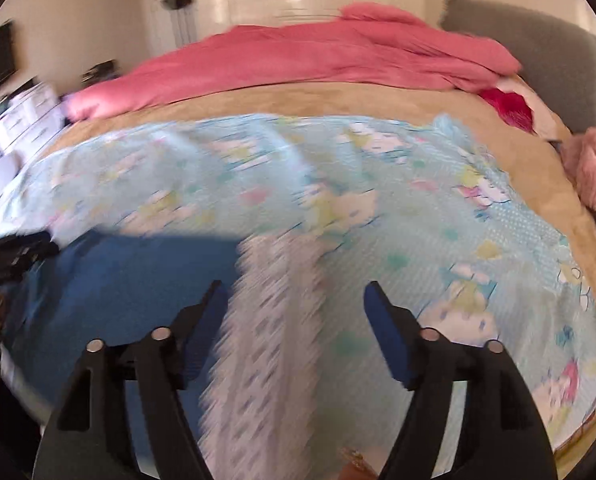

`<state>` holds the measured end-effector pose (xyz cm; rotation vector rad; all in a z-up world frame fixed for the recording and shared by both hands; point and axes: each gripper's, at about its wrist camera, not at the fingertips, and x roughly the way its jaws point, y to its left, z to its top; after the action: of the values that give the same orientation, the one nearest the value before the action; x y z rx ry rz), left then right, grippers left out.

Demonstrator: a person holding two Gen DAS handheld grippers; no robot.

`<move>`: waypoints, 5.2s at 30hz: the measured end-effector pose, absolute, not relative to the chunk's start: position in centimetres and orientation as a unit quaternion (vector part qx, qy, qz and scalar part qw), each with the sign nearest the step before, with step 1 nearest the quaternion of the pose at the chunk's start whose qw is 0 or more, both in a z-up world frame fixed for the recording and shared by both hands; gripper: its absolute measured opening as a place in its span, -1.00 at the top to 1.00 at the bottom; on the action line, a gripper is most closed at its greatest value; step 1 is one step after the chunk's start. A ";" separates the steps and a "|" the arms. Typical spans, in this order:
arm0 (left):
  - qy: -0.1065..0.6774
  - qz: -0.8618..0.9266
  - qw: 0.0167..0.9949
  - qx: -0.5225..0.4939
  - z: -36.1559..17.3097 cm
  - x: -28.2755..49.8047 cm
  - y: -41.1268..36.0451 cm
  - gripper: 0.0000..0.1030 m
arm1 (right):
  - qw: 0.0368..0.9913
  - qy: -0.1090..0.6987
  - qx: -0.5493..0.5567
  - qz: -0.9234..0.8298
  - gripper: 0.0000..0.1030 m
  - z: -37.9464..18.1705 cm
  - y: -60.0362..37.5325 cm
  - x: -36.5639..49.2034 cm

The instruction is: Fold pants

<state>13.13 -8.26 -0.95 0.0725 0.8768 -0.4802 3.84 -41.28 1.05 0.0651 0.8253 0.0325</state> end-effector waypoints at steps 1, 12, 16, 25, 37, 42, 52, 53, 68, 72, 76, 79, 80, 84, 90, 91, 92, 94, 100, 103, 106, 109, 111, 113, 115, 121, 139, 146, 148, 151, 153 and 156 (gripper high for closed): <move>0.423 -0.236 0.874 0.033 -0.9 11.5 -7.4 -0.39 | 0.912 0.409 0.020 0.040 -0.46 0.7 -39.8 2.3; 0.457 -0.172 0.868 0.091 -4.7 5.4 -3.0 -0.73 | 0.859 0.504 0.047 0.079 -0.51 -4.0 -36.4 -0.5; 0.456 -0.170 0.870 0.082 -4.8 5.7 -2.5 -0.73 | 0.860 0.504 0.049 0.065 -0.51 -4.1 -36.5 -0.9; 0.436 -0.172 0.880 0.074 -1.9 3.8 -3.1 -0.83 | 0.887 0.454 0.081 0.034 -0.64 -2.1 -37.5 -4.2; 0.416 -0.223 0.877 0.090 0.8 2.1 -7.5 -0.83 | 0.898 0.420 0.131 -0.020 -0.79 -0.1 -41.0 -7.7; 0.408 -0.249 0.872 0.103 1.8 2.2 -10.4 -0.83 | 0.900 0.413 0.138 -0.025 -0.79 0.0 -41.5 -8.2; 0.399 -0.294 0.857 0.138 2.6 3.0 -16.0 -0.83 | 0.901 0.405 0.153 -0.024 -0.79 0.0 -42.0 -8.4; 0.398 -0.301 0.855 0.142 2.7 3.2 -16.7 -0.83 | 0.901 0.404 0.155 -0.023 -0.79 -0.1 -42.0 -8.4; 0.430 -0.337 0.815 0.195 0.7 9.9 -24.9 -0.83 | 0.889 0.417 0.189 -0.015 -0.79 -2.0 -41.9 -5.7; 0.436 -0.338 0.807 0.211 -0.3 11.4 -26.5 -0.83 | 0.881 0.425 0.206 -0.018 -0.79 -2.9 -42.2 -4.6; 0.441 -0.350 0.799 0.213 -0.9 13.0 -28.1 -0.83 | 0.876 0.432 0.212 -0.023 -0.79 -3.5 -42.3 -3.6; 0.445 -0.366 0.790 0.211 -1.3 14.1 -29.4 -0.83 | 0.872 0.435 0.225 -0.020 -0.79 -3.9 -42.5 -3.0; 0.447 -0.373 0.786 0.207 -1.4 14.5 -29.8 -0.83 | 0.871 0.435 0.228 -0.020 -0.79 -4.1 -42.5 -2.7; 0.452 -0.385 0.779 0.200 -2.0 16.3 -31.3 -0.83 | 0.867 0.439 0.235 -0.022 -0.81 -4.6 -42.6 -2.4; 0.462 -0.405 0.763 0.201 -3.7 17.7 -32.9 -0.82 | 0.872 0.434 0.227 -0.025 -0.40 -4.5 -42.4 -2.5; 0.466 -0.405 0.762 0.196 -4.1 18.0 -33.0 -0.77 | 0.872 0.433 0.226 -0.030 -0.37 -4.5 -42.4 -2.5; 0.473 -0.407 0.759 0.185 -4.6 18.3 -33.0 -0.76 | 0.872 0.432 0.228 -0.028 -0.37 -4.5 -42.4 -2.5; 0.482 -0.412 0.757 0.159 -5.1 18.8 -32.8 -0.65 | 0.873 0.427 0.234 -0.027 -0.25 -4.5 -42.6 -2.6; 0.482 -0.437 0.746 0.146 -4.9 18.5 -33.7 0.14 | 0.874 0.419 0.246 -0.021 -0.17 -4.6 -42.8 -2.0; 0.477 -0.439 0.743 0.166 -4.7 17.8 -34.7 0.39 | 0.877 0.416 0.242 -0.014 0.30 -4.6 -42.4 -1.6; 0.474 -0.433 0.744 0.186 -4.8 17.3 -35.1 0.54 | 0.872 0.418 0.254 0.006 0.47 -4.9 -42.4 -1.3; 0.472 -0.432 0.747 0.184 -4.5 17.4 -34.7 0.67 | 0.876 0.408 0.258 0.011 0.48 -4.6 -42.3 -1.5; 0.471 -0.434 0.748 0.173 -4.3 17.5 -34.2 0.72 | 0.879 0.398 0.261 0.015 0.49 -4.4 -42.3 -1.7; 0.469 -0.438 0.751 0.157 -3.9 17.6 -33.5 0.79 | 0.886 0.385 0.258 0.022 0.49 -3.9 -42.0 -2.0; 0.467 -0.444 0.752 0.140 -3.4 17.5 -32.7 0.82 | 0.891 0.373 0.255 0.027 0.49 -3.4 -41.8 -2.3; 0.447 -0.456 0.762 0.106 -1.5 16.8 -30.1 0.83 | 0.907 0.348 0.229 0.055 0.50 -1.5 -39.5 -2.9; 0.439 -0.331 0.834 -0.048 1.0 17.0 -7.7 0.24 | 0.903 0.385 0.025 0.191 0.50 0.1 -19.9 2.5; 0.457 -0.296 0.824 -0.159 0.1 17.0 0.4 0.06 | 0.893 0.390 -0.106 0.195 0.44 -2.4 -13.3 1.0; 0.464 -0.303 0.816 -0.163 -0.1 17.1 0.0 -0.11 | 0.892 0.385 -0.116 0.207 0.34 -2.5 -12.7 0.3; 0.478 -0.322 0.800 -0.165 -0.8 17.3 -1.4 -0.25 | 0.897 0.357 -0.107 0.237 0.13 -1.1 -12.8 -1.4; 0.488 -0.319 0.798 -0.155 -1.3 17.3 -2.5 -0.30 | 0.903 0.345 -0.096 0.238 0.06 -0.1 -13.9 -2.5; 0.500 -0.307 0.798 -0.138 -2.3 17.6 -3.8 -0.39 | 0.904 0.356 -0.076 0.226 0.06 0.4 -15.2 -3.5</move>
<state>17.64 -3.85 -2.28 -0.2955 1.0737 -0.6596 -3.45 -15.19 0.41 -0.1570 0.7362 0.4663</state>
